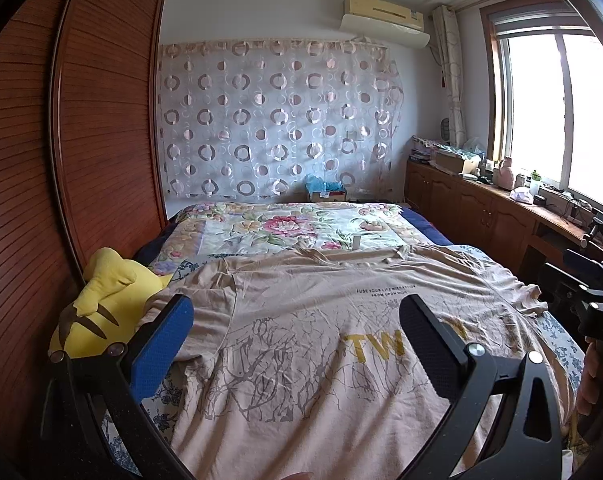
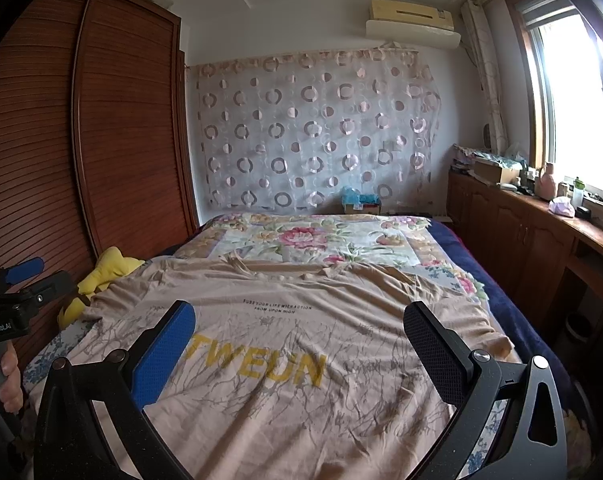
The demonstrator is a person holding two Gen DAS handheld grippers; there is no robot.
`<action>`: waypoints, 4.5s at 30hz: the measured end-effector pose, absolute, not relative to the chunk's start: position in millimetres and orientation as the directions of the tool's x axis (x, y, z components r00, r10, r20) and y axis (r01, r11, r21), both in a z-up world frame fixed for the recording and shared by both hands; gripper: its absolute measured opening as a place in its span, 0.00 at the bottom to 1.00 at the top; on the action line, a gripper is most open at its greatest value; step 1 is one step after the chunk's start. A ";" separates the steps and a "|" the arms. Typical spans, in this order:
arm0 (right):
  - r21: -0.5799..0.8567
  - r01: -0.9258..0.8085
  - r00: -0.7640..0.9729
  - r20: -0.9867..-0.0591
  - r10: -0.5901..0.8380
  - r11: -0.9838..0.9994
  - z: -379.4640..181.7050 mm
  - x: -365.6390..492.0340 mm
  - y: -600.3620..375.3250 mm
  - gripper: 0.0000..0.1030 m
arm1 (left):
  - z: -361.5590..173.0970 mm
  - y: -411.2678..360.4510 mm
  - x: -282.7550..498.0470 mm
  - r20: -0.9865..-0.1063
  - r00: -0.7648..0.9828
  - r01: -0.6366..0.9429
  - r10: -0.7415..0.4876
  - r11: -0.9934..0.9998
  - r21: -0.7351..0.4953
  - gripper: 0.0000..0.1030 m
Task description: Fold small clothes
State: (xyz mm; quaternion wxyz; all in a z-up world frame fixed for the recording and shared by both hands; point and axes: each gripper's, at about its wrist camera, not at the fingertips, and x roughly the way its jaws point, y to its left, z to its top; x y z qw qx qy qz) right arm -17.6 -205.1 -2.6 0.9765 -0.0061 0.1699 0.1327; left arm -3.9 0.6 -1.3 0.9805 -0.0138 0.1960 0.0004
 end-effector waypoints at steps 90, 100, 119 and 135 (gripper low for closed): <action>0.002 -0.407 0.830 -0.417 0.371 0.913 -12.0 17.0 -180.9 1.00 | -54.0 91.3 25.0 -0.558 0.828 -0.057 0.047 0.998 -0.001 0.99; -0.016 -0.507 0.754 -0.493 0.434 0.862 -22.5 46.8 -169.1 1.00 | -78.4 147.6 58.9 -0.660 0.749 -0.079 0.065 0.997 0.008 0.81; 0.009 -0.653 0.588 -0.623 0.515 0.757 -8.7 93.1 -163.3 1.00 | -111.2 196.6 143.8 -0.787 0.617 -0.072 0.008 0.996 -0.046 0.51; 0.014 -0.650 0.597 -0.610 0.522 0.760 -18.6 89.6 -167.1 1.00 | -61.7 166.3 137.2 -0.709 0.703 0.033 -0.055 0.998 -0.045 0.06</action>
